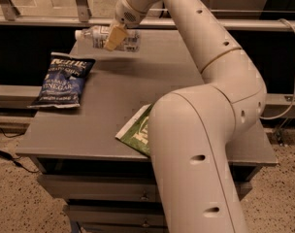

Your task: Move blue plastic bottle near blue chip bag

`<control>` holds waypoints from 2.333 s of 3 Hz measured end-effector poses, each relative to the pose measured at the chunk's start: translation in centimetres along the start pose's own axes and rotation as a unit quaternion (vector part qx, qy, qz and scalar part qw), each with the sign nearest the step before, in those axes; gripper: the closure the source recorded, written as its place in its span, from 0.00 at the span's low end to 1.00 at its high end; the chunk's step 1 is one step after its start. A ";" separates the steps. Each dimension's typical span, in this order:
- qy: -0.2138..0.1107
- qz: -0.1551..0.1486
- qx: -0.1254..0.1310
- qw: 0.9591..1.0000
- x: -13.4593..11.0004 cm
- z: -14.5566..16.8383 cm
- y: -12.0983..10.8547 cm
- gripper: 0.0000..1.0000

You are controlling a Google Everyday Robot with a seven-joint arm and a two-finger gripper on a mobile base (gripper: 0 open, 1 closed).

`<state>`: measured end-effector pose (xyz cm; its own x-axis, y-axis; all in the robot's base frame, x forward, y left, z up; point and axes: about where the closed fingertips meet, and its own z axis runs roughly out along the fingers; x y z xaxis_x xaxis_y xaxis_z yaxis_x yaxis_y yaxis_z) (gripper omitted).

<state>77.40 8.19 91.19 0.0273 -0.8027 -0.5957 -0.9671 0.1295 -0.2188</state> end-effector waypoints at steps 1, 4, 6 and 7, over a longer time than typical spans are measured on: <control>0.011 -0.005 -0.031 0.999 -1.6 3.0 1.6 1.00; 0.056 0.031 -0.052 0.997 -0.1 7.9 2.0 0.58; 0.057 0.029 -0.054 0.997 -0.1 7.4 2.1 0.03; 0.052 0.018 -0.067 0.996 0.7 4.9 2.7 0.00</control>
Offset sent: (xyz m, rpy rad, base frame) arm -0.0079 0.0688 -0.0581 -0.0982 0.1268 0.0470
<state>76.06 10.80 86.36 -0.0268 -0.8564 -0.5156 -0.9923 0.0854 -0.0901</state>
